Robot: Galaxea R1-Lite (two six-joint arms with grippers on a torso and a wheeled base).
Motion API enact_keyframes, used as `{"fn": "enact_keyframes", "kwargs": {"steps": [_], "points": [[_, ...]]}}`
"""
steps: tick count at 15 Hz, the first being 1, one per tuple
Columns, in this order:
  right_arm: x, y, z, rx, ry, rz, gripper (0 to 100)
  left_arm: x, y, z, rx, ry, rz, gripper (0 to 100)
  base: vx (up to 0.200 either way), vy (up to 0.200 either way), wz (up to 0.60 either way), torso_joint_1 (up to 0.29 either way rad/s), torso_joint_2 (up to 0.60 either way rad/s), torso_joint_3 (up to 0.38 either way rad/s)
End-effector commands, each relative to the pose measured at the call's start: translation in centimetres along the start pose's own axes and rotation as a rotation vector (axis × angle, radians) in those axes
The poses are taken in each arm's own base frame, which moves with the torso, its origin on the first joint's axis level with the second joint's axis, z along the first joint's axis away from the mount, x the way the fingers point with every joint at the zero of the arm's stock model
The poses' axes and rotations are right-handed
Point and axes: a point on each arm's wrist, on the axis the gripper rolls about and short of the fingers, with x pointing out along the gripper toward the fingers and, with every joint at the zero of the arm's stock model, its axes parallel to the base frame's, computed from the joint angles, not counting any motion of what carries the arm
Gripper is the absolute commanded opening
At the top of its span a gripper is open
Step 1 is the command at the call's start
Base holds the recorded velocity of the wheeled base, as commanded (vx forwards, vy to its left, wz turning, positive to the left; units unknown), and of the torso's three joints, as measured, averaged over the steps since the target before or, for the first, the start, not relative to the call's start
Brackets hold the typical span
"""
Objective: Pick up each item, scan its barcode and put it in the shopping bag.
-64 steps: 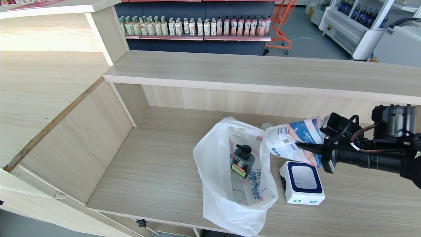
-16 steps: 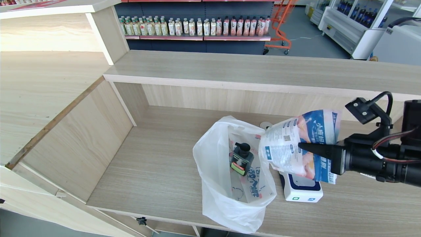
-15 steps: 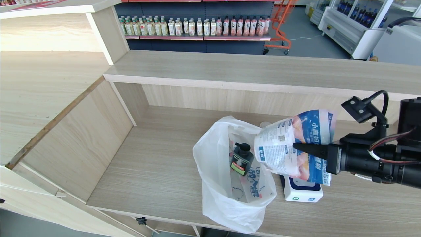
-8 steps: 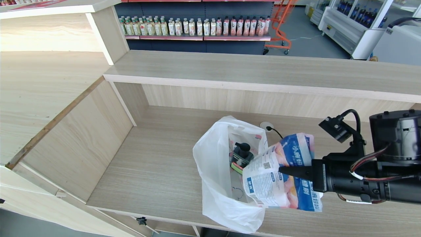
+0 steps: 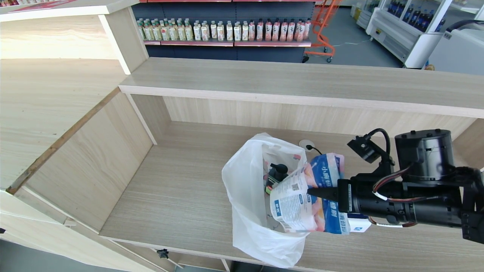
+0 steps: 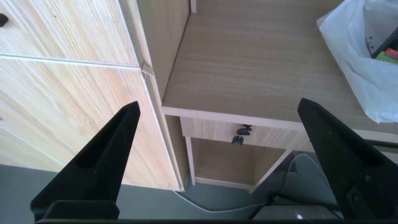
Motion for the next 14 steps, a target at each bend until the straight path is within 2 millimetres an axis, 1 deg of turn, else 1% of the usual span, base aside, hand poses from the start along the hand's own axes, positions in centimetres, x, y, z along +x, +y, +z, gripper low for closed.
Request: {"fn": "enact_keyframes", "kwargs": {"steps": [1, 4, 5, 7, 9, 10, 13, 14], "points": [[1.4, -0.7, -0.5, 0.011, 0.042, -0.016, 0, 0.0, 0.0, 0.0, 0.001, 0.0, 0.0, 100, 0.0, 0.0, 0.0, 0.0, 0.0, 0.0], [2.4, -0.7, -0.2, 0.002, 0.031, -0.002, 0, 0.0, 0.0, 0.0, -0.001, 0.0, 0.0, 100, 0.0, 0.0, 0.0, 0.0, 0.0, 0.0], [3.0, -0.5, -0.3, -0.008, 0.025, 0.014, 0, 0.0, 0.0, 0.0, 0.001, 0.0, 0.0, 100, 0.0, 0.0, 0.0, 0.0, 0.0, 0.0], [3.8, -0.8, -0.4, -0.014, 0.022, 0.017, 0, 0.0, 0.0, 0.0, 0.001, 0.0, 0.0, 100, 0.0, 0.0, 0.0, 0.0, 0.0, 0.0], [4.2, -0.7, -0.6, -0.019, 0.032, 0.021, 0, 0.0, 0.0, 0.0, -0.001, 0.0, 0.0, 100, 0.0, 0.0, 0.0, 0.0, 0.0, 0.0], [4.4, -0.6, -0.7, -0.017, 0.035, 0.026, 100, 0.0, 0.0, 0.0, -0.001, 0.0, 0.0, 100, 0.0, 0.0, 0.0, 0.0, 0.0, 0.0], [4.4, 0.5, 0.1, -0.01, 0.002, 0.064, 100, 0.0, 0.0, 0.0, -0.001, 0.0, 0.0, 100, 0.0, 0.0, 0.0, 0.0, 0.0, 0.0], [4.4, 1.3, 1.1, 0.018, -0.032, 0.091, 100, 0.0, 0.0, 0.0, -0.001, 0.0, 0.002, 100, 0.0, 0.0, 0.0, 0.0, 0.0, 0.0]]}}
